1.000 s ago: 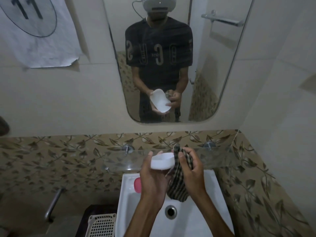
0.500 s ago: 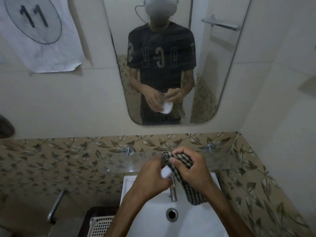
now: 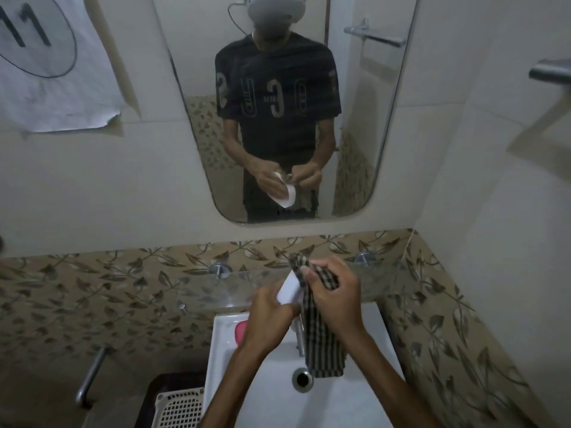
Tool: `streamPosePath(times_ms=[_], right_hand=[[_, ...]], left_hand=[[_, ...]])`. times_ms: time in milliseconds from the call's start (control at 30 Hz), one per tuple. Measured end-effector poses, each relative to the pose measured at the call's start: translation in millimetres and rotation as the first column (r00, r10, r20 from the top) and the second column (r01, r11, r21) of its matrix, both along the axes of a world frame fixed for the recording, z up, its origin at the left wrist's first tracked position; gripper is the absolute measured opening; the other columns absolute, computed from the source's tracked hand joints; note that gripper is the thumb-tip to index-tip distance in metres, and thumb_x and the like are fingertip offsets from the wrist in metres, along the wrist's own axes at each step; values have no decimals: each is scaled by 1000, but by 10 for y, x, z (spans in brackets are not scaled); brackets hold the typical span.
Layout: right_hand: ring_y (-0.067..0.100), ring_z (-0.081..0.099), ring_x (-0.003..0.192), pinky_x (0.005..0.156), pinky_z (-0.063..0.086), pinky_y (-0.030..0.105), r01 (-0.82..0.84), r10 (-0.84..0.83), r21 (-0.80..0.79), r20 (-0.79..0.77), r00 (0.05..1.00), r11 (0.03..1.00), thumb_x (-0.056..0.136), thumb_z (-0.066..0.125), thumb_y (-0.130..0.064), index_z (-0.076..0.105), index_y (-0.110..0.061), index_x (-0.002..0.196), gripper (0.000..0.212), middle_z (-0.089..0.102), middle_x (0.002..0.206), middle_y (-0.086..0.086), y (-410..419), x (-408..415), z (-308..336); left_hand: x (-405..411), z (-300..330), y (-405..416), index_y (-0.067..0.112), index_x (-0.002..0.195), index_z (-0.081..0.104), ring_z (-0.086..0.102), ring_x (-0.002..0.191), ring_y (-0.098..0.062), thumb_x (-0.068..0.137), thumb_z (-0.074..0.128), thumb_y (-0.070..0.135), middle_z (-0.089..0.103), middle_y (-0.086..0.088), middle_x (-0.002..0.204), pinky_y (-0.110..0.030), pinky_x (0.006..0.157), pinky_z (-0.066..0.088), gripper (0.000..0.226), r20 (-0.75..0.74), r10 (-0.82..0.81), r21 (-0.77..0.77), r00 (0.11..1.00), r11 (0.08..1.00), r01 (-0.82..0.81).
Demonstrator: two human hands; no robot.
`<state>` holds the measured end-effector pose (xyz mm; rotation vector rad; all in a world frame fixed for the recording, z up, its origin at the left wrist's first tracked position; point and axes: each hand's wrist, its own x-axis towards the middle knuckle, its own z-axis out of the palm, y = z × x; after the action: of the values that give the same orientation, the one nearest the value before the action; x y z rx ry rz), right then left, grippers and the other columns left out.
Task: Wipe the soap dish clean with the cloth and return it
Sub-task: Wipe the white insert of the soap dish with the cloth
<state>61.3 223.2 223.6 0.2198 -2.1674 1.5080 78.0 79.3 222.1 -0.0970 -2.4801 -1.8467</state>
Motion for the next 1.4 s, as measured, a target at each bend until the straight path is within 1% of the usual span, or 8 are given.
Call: streamPosePath(times_ms=[433, 567, 700, 833, 967, 1100, 1200, 1400], right_hand=[[7, 67, 92, 83, 50, 14, -171, 171, -31, -21, 985, 985, 88, 77, -21, 75, -20, 94, 7, 68, 95, -7, -165, 225, -73], [8, 67, 93, 86, 57, 26, -16, 32, -143, 106, 994, 990, 90, 77, -16, 75, -16, 97, 7, 70, 97, -4, -19, 68, -51], [10, 67, 90, 81, 54, 20, -183, 183, -41, -21, 983, 982, 88, 78, -20, 75, -20, 94, 7, 68, 95, -8, -166, 252, -80], [6, 66, 89, 82, 53, 20, -22, 30, -122, 59, 998, 992, 88, 79, -13, 76, -13, 94, 7, 69, 94, -3, -36, 78, -34], [6, 67, 92, 84, 53, 18, -213, 213, -21, -23, 977, 977, 87, 77, -19, 76, -17, 95, 8, 68, 96, -10, -164, 207, -67], [2, 66, 91, 83, 50, 15, -47, 55, -116, 69, 996, 992, 88, 80, -14, 75, -20, 96, 11, 68, 95, -8, -74, 20, -4], [6, 67, 91, 82, 53, 17, -237, 237, -5, -14, 972, 972, 88, 78, -22, 75, -25, 96, 9, 67, 97, -13, -248, 232, -79], [2, 65, 91, 82, 51, 15, -128, 129, -28, 47, 991, 991, 88, 79, -15, 75, -21, 95, 11, 67, 96, -6, -164, 83, 16]], left_hand=[[-4, -94, -17, 23, 83, 75, 75, 73, -19, 79, 58, 16, 77, -2, 76, -31, 60, 60, 18, -28, 33, 62, 999, 998, -31], [62, -43, 42, 41, 84, 75, 69, 67, -2, 73, 60, 7, 74, 14, 75, -14, 55, 50, 39, -55, -32, 22, 998, 999, 33], [59, -85, -8, 30, 87, 76, 75, 75, -14, 81, 58, 13, 78, 2, 80, -27, 62, 59, 26, -69, 24, 82, 997, 996, -19], [99, -8, 59, 43, 81, 76, 67, 65, 3, 71, 60, 8, 74, 18, 72, -12, 56, 49, 40, -63, 0, 74, 998, 997, 5], [93, -71, -23, 32, 85, 78, 75, 75, -10, 78, 61, 10, 79, 3, 81, -25, 64, 61, 28, -69, 47, 123, 997, 992, -38], [119, -62, 11, 44, 79, 76, 67, 64, 3, 67, 61, 12, 74, 17, 71, -14, 55, 51, 37, 8, 66, 110, 998, 992, -66], [124, -104, -50, 37, 78, 78, 74, 76, -2, 70, 62, 18, 76, 11, 74, -17, 62, 55, 26, 49, 127, 183, 991, 974, -134], [160, -134, -73, 44, 73, 76, 68, 70, 0, 60, 66, 14, 74, 21, 73, -17, 60, 54, 34, 55, 112, 112, 992, 987, -118]])
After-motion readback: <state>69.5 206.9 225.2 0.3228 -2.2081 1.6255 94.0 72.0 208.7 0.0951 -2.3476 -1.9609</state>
